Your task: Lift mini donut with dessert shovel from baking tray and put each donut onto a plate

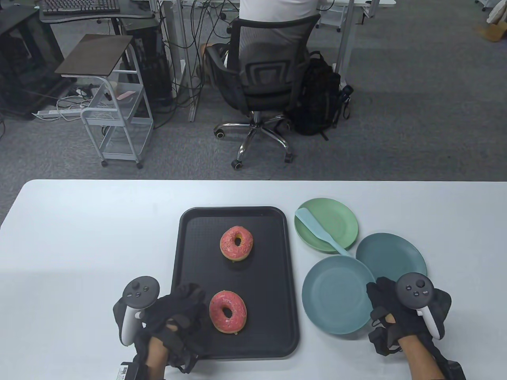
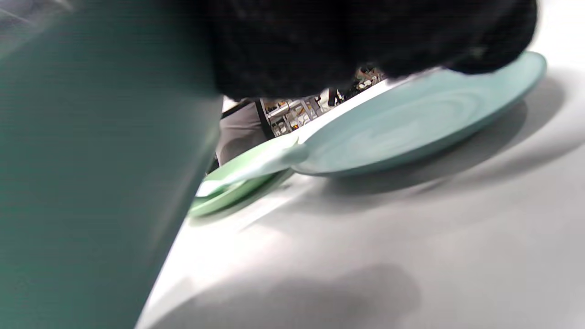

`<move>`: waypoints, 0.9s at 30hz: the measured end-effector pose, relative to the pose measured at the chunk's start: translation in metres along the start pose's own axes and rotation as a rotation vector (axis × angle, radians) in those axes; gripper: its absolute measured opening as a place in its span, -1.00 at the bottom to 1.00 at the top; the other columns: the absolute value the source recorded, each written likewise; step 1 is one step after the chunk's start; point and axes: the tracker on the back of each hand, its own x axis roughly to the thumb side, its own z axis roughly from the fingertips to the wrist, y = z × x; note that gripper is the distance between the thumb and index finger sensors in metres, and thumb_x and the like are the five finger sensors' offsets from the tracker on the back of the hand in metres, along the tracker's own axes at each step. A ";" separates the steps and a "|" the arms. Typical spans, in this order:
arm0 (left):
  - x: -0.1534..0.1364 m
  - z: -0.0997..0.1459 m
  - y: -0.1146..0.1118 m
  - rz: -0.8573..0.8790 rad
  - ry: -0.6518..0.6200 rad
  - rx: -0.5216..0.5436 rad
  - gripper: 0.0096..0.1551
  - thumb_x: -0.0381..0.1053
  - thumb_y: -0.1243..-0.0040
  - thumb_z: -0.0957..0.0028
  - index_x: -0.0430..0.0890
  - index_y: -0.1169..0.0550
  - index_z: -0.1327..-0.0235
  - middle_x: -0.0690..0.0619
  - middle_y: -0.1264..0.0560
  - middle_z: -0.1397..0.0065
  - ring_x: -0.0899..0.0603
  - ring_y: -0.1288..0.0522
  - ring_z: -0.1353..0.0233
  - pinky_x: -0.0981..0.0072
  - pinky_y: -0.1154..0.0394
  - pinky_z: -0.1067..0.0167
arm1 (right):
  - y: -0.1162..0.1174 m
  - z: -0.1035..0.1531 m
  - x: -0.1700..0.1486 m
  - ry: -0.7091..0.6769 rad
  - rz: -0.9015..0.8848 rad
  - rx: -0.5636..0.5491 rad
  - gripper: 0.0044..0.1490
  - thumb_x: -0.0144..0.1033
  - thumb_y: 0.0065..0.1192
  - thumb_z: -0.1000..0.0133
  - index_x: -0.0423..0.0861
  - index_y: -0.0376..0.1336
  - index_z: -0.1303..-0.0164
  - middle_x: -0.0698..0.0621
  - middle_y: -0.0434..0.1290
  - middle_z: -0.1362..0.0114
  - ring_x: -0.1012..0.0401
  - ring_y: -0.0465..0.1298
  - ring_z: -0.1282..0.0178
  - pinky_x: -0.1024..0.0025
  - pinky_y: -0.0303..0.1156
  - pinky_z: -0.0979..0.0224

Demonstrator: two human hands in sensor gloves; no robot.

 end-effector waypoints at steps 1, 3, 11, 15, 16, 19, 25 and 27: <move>0.000 0.000 0.000 0.000 0.001 -0.001 -0.43 0.33 -0.13 0.13 0.09 -0.47 -0.08 0.06 -0.68 0.09 -0.03 -0.76 0.41 0.19 -0.70 0.33 | 0.001 -0.001 0.000 0.007 0.013 0.010 -0.46 -0.03 0.29 -0.06 -0.28 0.47 0.18 -0.08 0.63 0.40 0.00 0.56 0.47 -0.12 0.48 -0.12; 0.000 0.000 -0.001 -0.002 0.003 -0.003 -0.43 0.33 -0.13 0.13 0.08 -0.48 -0.08 0.06 -0.68 0.09 -0.03 -0.76 0.41 0.19 -0.70 0.34 | 0.002 -0.001 -0.001 0.019 0.032 0.027 -0.46 -0.03 0.29 -0.06 -0.28 0.47 0.18 -0.08 0.63 0.40 0.00 0.56 0.47 -0.11 0.48 -0.13; -0.001 -0.001 0.000 -0.017 0.014 -0.001 -0.43 0.32 -0.13 0.13 0.08 -0.48 -0.08 0.05 -0.68 0.09 -0.04 -0.76 0.41 0.18 -0.70 0.33 | 0.015 -0.004 -0.010 0.170 0.203 0.248 -0.45 -0.03 0.29 -0.07 -0.28 0.48 0.15 -0.10 0.66 0.35 -0.02 0.59 0.43 -0.13 0.47 -0.16; -0.002 0.000 0.000 -0.023 0.021 -0.001 -0.43 0.32 -0.13 0.13 0.08 -0.48 -0.08 0.05 -0.68 0.09 -0.04 -0.76 0.41 0.18 -0.70 0.33 | 0.020 -0.003 -0.009 0.184 0.253 0.276 -0.44 -0.02 0.28 -0.07 -0.28 0.48 0.14 -0.10 0.66 0.35 -0.02 0.59 0.42 -0.13 0.47 -0.16; -0.002 0.000 0.000 -0.026 0.024 -0.003 -0.43 0.32 -0.12 0.13 0.08 -0.47 -0.08 0.05 -0.68 0.09 -0.04 -0.76 0.40 0.18 -0.70 0.33 | 0.022 -0.004 -0.009 0.188 0.268 0.282 -0.44 -0.02 0.28 -0.07 -0.28 0.48 0.14 -0.10 0.66 0.34 -0.02 0.59 0.42 -0.13 0.47 -0.16; -0.002 -0.001 -0.001 -0.029 0.028 -0.004 -0.43 0.32 -0.12 0.13 0.08 -0.47 -0.08 0.05 -0.68 0.09 -0.04 -0.76 0.40 0.18 -0.70 0.33 | 0.027 -0.004 -0.010 0.201 0.297 0.293 -0.44 -0.02 0.27 -0.07 -0.28 0.48 0.13 -0.10 0.66 0.34 -0.02 0.59 0.42 -0.13 0.46 -0.17; -0.003 -0.001 -0.001 -0.035 0.031 -0.007 -0.43 0.32 -0.13 0.13 0.08 -0.48 -0.08 0.05 -0.68 0.09 -0.04 -0.76 0.41 0.18 -0.70 0.33 | 0.035 -0.006 -0.014 0.221 0.360 0.308 -0.43 -0.03 0.25 -0.06 -0.29 0.47 0.11 -0.11 0.66 0.32 -0.02 0.59 0.41 -0.13 0.46 -0.17; -0.003 -0.001 -0.001 -0.034 0.031 -0.008 -0.43 0.32 -0.12 0.13 0.08 -0.48 -0.08 0.04 -0.68 0.09 -0.04 -0.76 0.40 0.18 -0.70 0.33 | 0.038 -0.007 -0.013 0.221 0.377 0.311 -0.43 -0.03 0.25 -0.06 -0.29 0.47 0.10 -0.11 0.66 0.32 -0.02 0.59 0.40 -0.13 0.46 -0.17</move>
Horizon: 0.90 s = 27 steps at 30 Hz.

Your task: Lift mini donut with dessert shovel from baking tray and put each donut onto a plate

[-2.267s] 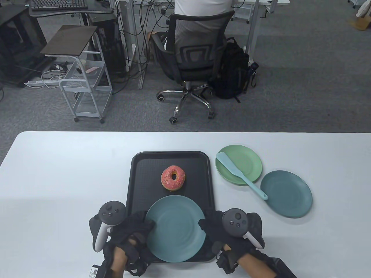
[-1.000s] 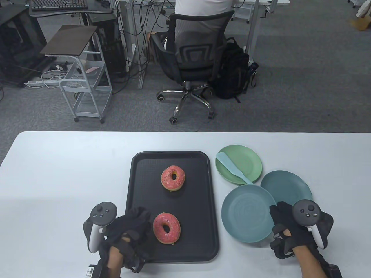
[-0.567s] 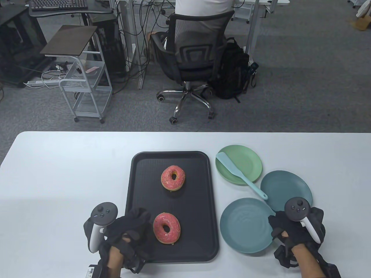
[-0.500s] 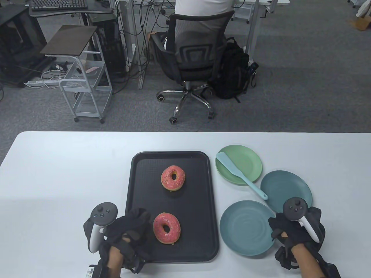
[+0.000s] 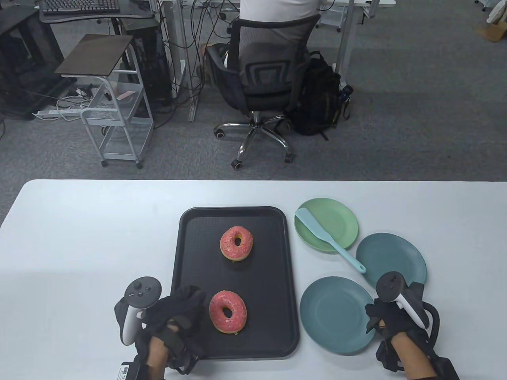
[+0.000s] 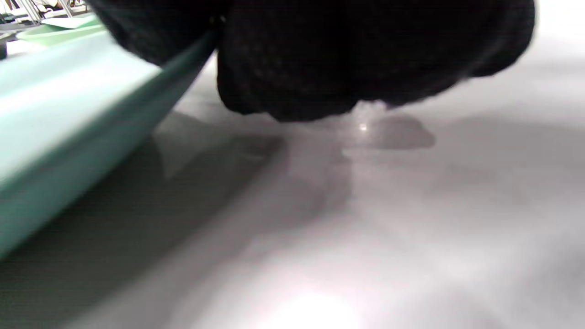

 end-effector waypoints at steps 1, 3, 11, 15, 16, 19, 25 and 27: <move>0.000 0.000 0.000 0.000 0.001 -0.001 -0.43 0.32 -0.13 0.14 0.08 -0.48 -0.08 0.04 -0.68 0.09 -0.04 -0.76 0.40 0.17 -0.70 0.33 | 0.001 0.000 0.001 0.001 0.009 0.004 -0.43 -0.03 0.25 -0.06 -0.29 0.46 0.10 -0.11 0.66 0.31 -0.02 0.59 0.40 -0.13 0.46 -0.17; 0.000 0.000 0.000 0.000 0.002 -0.003 -0.43 0.32 -0.12 0.13 0.08 -0.47 -0.09 0.04 -0.68 0.08 -0.04 -0.76 0.39 0.17 -0.70 0.32 | 0.003 -0.001 0.002 0.003 0.023 0.000 -0.43 -0.03 0.25 -0.06 -0.29 0.46 0.09 -0.11 0.66 0.30 -0.03 0.59 0.39 -0.13 0.46 -0.18; 0.000 0.000 -0.001 -0.006 0.005 -0.006 -0.43 0.32 -0.12 0.12 0.08 -0.47 -0.09 0.04 -0.68 0.08 -0.04 -0.76 0.38 0.17 -0.69 0.31 | 0.006 0.000 0.004 0.011 0.069 -0.023 -0.42 -0.01 0.25 -0.05 -0.27 0.45 0.07 -0.10 0.67 0.26 -0.04 0.61 0.35 -0.13 0.45 -0.19; -0.001 0.000 0.002 -0.001 0.005 0.007 -0.42 0.33 -0.12 0.12 0.08 -0.47 -0.10 0.04 -0.67 0.06 -0.05 -0.76 0.37 0.17 -0.69 0.30 | 0.004 0.000 0.001 0.021 0.059 -0.010 -0.40 0.04 0.24 -0.06 -0.23 0.45 0.05 -0.15 0.67 0.20 -0.08 0.61 0.30 -0.16 0.43 -0.22; -0.003 0.000 0.004 0.001 0.007 0.020 -0.42 0.32 -0.12 0.12 0.09 -0.47 -0.10 0.04 -0.67 0.05 -0.05 -0.76 0.36 0.17 -0.69 0.29 | 0.003 0.001 0.000 0.025 0.053 -0.012 -0.39 0.05 0.23 -0.06 -0.24 0.45 0.04 -0.15 0.67 0.20 -0.09 0.61 0.30 -0.17 0.43 -0.22; -0.011 0.000 0.014 0.001 0.027 0.097 -0.43 0.31 -0.13 0.13 0.08 -0.48 -0.08 0.03 -0.66 0.04 -0.06 -0.76 0.34 0.15 -0.69 0.27 | -0.005 0.003 -0.006 0.050 0.023 -0.045 -0.36 0.09 0.23 -0.06 -0.24 0.47 0.08 -0.17 0.68 0.22 -0.10 0.61 0.31 -0.18 0.43 -0.21; -0.020 0.011 0.037 0.023 0.104 0.273 -0.37 0.33 -0.13 0.14 0.11 -0.41 -0.17 -0.03 -0.37 -0.34 -0.22 -0.53 -0.20 -0.10 -0.42 -0.22 | -0.038 0.016 -0.007 0.058 -0.043 -0.254 -0.32 0.09 0.25 -0.05 -0.25 0.44 -0.05 -0.26 0.65 -0.01 -0.19 0.59 0.09 -0.25 0.37 -0.30; -0.023 0.011 0.041 -0.036 0.146 0.296 -0.33 0.34 -0.14 0.14 0.11 -0.36 -0.22 -0.06 -0.27 -0.42 -0.26 -0.42 -0.32 -0.15 -0.33 -0.30 | -0.046 0.017 0.000 0.049 -0.029 -0.313 -0.30 0.08 0.27 -0.05 -0.23 0.41 -0.13 -0.29 0.61 -0.16 -0.22 0.57 -0.04 -0.27 0.34 -0.35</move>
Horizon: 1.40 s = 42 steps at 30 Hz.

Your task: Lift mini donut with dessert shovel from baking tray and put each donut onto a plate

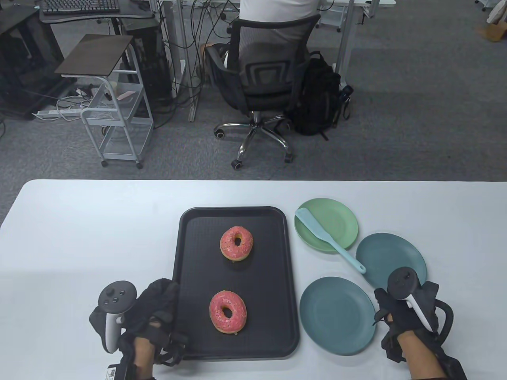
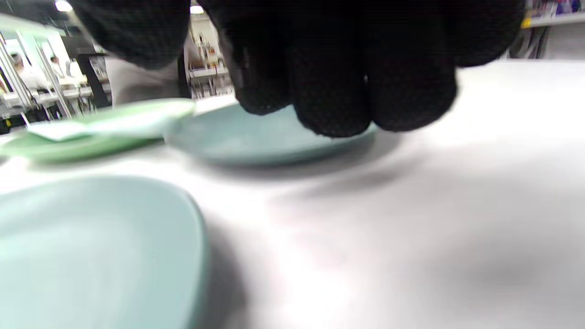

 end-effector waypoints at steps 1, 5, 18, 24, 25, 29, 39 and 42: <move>-0.002 -0.002 0.001 -0.032 0.018 0.008 -0.31 0.34 -0.14 0.14 0.12 -0.35 -0.24 -0.07 -0.23 -0.44 -0.27 -0.39 -0.35 -0.16 -0.30 -0.33 | -0.003 -0.001 0.006 -0.007 0.025 -0.022 -0.30 0.08 0.27 -0.05 -0.22 0.40 -0.16 -0.28 0.59 -0.22 -0.23 0.58 -0.07 -0.26 0.38 -0.32; -0.008 -0.008 -0.003 -0.119 0.060 0.000 -0.27 0.34 -0.15 0.15 0.10 -0.33 -0.28 -0.07 -0.21 -0.46 -0.29 -0.37 -0.38 -0.18 -0.28 -0.34 | -0.007 -0.012 0.032 -0.022 0.063 -0.024 -0.27 0.08 0.29 -0.05 -0.20 0.36 -0.23 -0.31 0.52 -0.35 -0.26 0.55 -0.20 -0.15 0.52 -0.16; -0.008 -0.027 -0.019 -0.393 0.175 -0.036 -0.27 0.27 -0.18 0.13 0.09 -0.31 -0.31 -0.05 -0.33 -0.39 -0.21 -0.49 -0.25 -0.10 -0.39 -0.27 | 0.027 -0.062 0.105 -0.007 0.179 0.100 -0.10 0.07 0.33 -0.03 -0.01 0.11 -0.55 -0.25 -0.02 -0.75 -0.28 0.06 -0.61 -0.21 0.10 -0.52; -0.010 -0.035 -0.022 -0.424 0.204 -0.079 -0.32 0.21 -0.22 0.12 0.09 -0.35 -0.29 -0.01 -0.42 -0.30 -0.16 -0.53 -0.16 -0.08 -0.42 -0.22 | 0.042 -0.076 0.112 0.033 0.279 0.136 -0.08 0.09 0.38 0.00 0.00 0.15 -0.53 -0.22 -0.10 -0.78 -0.27 -0.02 -0.65 -0.21 0.02 -0.56; -0.010 -0.035 -0.022 -0.426 0.204 -0.081 -0.32 0.20 -0.23 0.13 0.09 -0.36 -0.28 -0.01 -0.43 -0.29 -0.16 -0.54 -0.14 -0.08 -0.43 -0.21 | 0.042 -0.077 0.112 0.039 0.286 0.138 -0.09 0.09 0.38 0.00 -0.01 0.16 -0.52 -0.23 -0.11 -0.79 -0.28 -0.03 -0.65 -0.21 0.02 -0.56; -0.010 -0.035 -0.022 -0.430 0.206 -0.097 -0.34 0.19 -0.24 0.13 0.09 -0.38 -0.27 0.00 -0.44 -0.28 -0.16 -0.55 -0.13 -0.07 -0.43 -0.20 | 0.047 -0.083 0.113 0.058 0.297 0.140 -0.17 0.02 0.40 -0.01 -0.03 0.21 -0.47 -0.23 -0.09 -0.78 -0.28 -0.01 -0.64 -0.21 0.03 -0.55; -0.009 -0.035 -0.024 -0.449 0.213 -0.106 -0.34 0.19 -0.23 0.12 0.08 -0.38 -0.27 0.00 -0.45 -0.27 -0.15 -0.56 -0.11 -0.06 -0.44 -0.19 | 0.052 -0.083 0.110 0.030 0.251 0.021 -0.26 -0.05 0.45 0.01 -0.07 0.30 -0.36 -0.22 0.05 -0.74 -0.24 0.09 -0.63 -0.19 0.09 -0.52; -0.010 -0.036 -0.024 -0.446 0.213 -0.110 -0.34 0.19 -0.23 0.12 0.09 -0.38 -0.27 0.01 -0.45 -0.27 -0.14 -0.55 -0.10 -0.06 -0.44 -0.18 | 0.048 -0.081 0.107 0.024 0.197 -0.037 -0.26 -0.08 0.44 0.01 -0.12 0.30 -0.35 -0.22 0.19 -0.67 -0.20 0.22 -0.59 -0.18 0.15 -0.48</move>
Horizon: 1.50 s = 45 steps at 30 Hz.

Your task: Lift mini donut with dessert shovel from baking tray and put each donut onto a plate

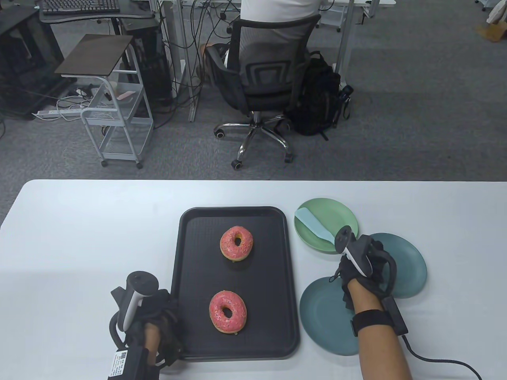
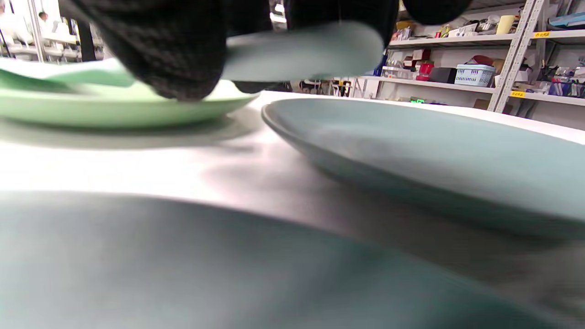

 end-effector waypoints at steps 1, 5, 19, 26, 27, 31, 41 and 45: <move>0.000 0.000 0.000 -0.001 0.001 -0.002 -0.34 0.19 -0.23 0.12 0.09 -0.38 -0.28 0.01 -0.44 -0.27 -0.14 -0.55 -0.10 -0.05 -0.44 -0.18 | -0.002 0.001 -0.002 -0.002 -0.026 -0.010 -0.26 -0.09 0.43 0.00 -0.15 0.29 -0.34 -0.22 0.24 -0.64 -0.19 0.27 -0.56 -0.17 0.19 -0.47; 0.001 0.000 -0.002 -0.020 0.004 0.008 -0.35 0.19 -0.22 0.12 0.10 -0.37 -0.28 0.01 -0.44 -0.27 -0.13 -0.55 -0.09 -0.04 -0.44 -0.17 | -0.011 0.005 -0.012 -0.007 -0.093 -0.011 -0.26 -0.13 0.38 -0.02 -0.21 0.24 -0.34 -0.29 0.28 -0.58 -0.17 0.47 -0.44 -0.12 0.39 -0.38; 0.003 0.000 -0.005 -0.088 0.009 0.018 -0.36 0.18 -0.22 0.11 0.11 -0.37 -0.27 0.05 -0.44 -0.23 -0.09 -0.56 -0.03 0.00 -0.47 -0.12 | -0.056 0.029 -0.014 -0.190 -0.270 0.024 -0.23 -0.18 0.26 -0.09 -0.10 0.05 -0.45 -0.21 0.34 -0.37 -0.04 0.48 -0.02 0.01 0.36 -0.18; 0.004 0.000 -0.006 -0.109 0.006 0.014 -0.29 0.17 -0.21 0.10 0.20 -0.27 -0.36 0.10 -0.44 -0.19 -0.07 -0.59 0.01 0.01 -0.50 -0.08 | -0.063 0.051 0.025 -0.364 -0.148 0.091 -0.28 -0.11 0.35 -0.08 0.01 0.19 -0.45 -0.23 0.42 -0.27 -0.06 0.48 0.05 -0.04 0.34 -0.16; 0.004 0.000 -0.007 -0.111 0.005 0.011 -0.29 0.16 -0.21 0.11 0.20 -0.27 -0.36 0.10 -0.45 -0.18 -0.07 -0.59 0.02 0.02 -0.51 -0.07 | -0.061 0.053 0.029 -0.375 -0.128 0.094 -0.28 -0.10 0.36 -0.08 0.02 0.20 -0.45 -0.23 0.42 -0.27 -0.07 0.47 0.04 -0.05 0.33 -0.17; 0.006 0.000 -0.008 -0.133 0.004 0.014 -0.28 0.16 -0.21 0.10 0.20 -0.26 -0.37 0.11 -0.45 -0.18 -0.06 -0.59 0.02 0.02 -0.51 -0.08 | -0.053 0.058 0.045 -0.407 -0.059 0.095 -0.29 -0.09 0.36 -0.07 0.10 0.21 -0.45 -0.22 0.42 -0.29 -0.08 0.46 0.01 -0.06 0.32 -0.19; 0.009 0.000 -0.010 -0.160 -0.003 0.011 -0.28 0.14 -0.20 0.10 0.15 -0.27 -0.37 0.11 -0.45 -0.16 -0.07 -0.59 0.03 0.01 -0.51 -0.08 | -0.051 0.059 0.076 -0.424 -0.089 0.107 -0.31 -0.10 0.37 -0.07 0.12 0.22 -0.44 -0.23 0.41 -0.30 -0.10 0.45 -0.02 -0.09 0.30 -0.23; 0.011 0.001 -0.011 -0.173 -0.002 0.021 -0.28 0.13 -0.19 0.10 0.14 -0.26 -0.37 0.11 -0.45 -0.15 -0.07 -0.59 0.03 0.00 -0.51 -0.08 | -0.054 0.058 0.089 -0.431 -0.093 0.107 -0.31 -0.11 0.38 -0.06 0.13 0.23 -0.43 -0.23 0.40 -0.31 -0.10 0.44 -0.03 -0.09 0.29 -0.24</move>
